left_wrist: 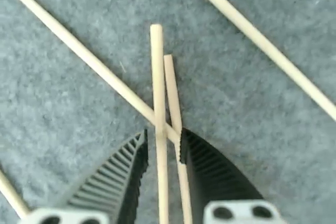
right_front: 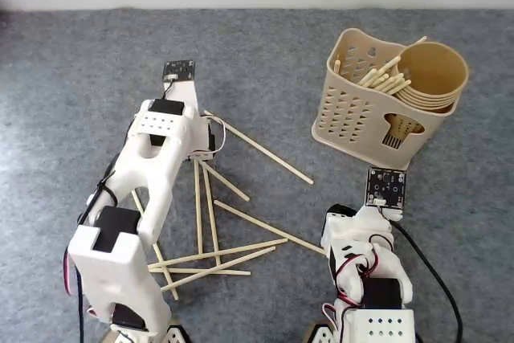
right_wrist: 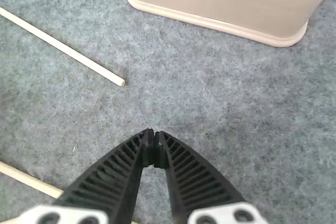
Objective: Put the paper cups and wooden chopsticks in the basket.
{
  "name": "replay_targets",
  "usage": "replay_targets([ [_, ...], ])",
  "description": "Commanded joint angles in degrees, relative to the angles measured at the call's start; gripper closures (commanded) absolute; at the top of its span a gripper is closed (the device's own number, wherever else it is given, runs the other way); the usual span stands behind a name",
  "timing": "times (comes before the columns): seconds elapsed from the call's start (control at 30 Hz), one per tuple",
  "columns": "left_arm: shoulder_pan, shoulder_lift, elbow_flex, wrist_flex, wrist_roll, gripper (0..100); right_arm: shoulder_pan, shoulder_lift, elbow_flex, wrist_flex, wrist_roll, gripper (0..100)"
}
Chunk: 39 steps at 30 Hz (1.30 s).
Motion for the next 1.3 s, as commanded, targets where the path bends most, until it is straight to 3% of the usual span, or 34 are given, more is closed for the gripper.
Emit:
replay_targets([
  [0.0,-0.18,1.41,-2.95,0.18,2.46,78,0.31,-1.27,0.62,0.22,0.0,99.0],
  [0.07,-0.44,2.9,-2.95,0.26,3.25,74,0.31,-1.27,0.62,0.22,0.0,99.0],
  [0.2,-0.53,4.66,-2.95,0.26,3.43,76,0.31,-1.27,0.62,0.22,0.0,99.0],
  [0.37,-0.09,5.1,-2.95,0.0,3.43,86,0.31,-1.27,0.62,0.22,0.0,99.0],
  [0.5,-0.09,5.01,-4.97,-0.18,3.34,99,0.31,-1.27,0.62,0.22,0.0,99.0],
  [0.6,0.09,5.01,-7.25,1.67,3.25,99,0.31,-1.27,0.62,0.22,0.0,99.0],
  [0.93,3.96,5.01,-25.63,20.84,3.43,99,0.31,-1.27,0.62,0.22,0.0,99.0],
  [1.27,5.36,5.01,-46.9,33.58,3.16,99,0.31,-1.27,0.62,0.22,0.0,99.0],
])
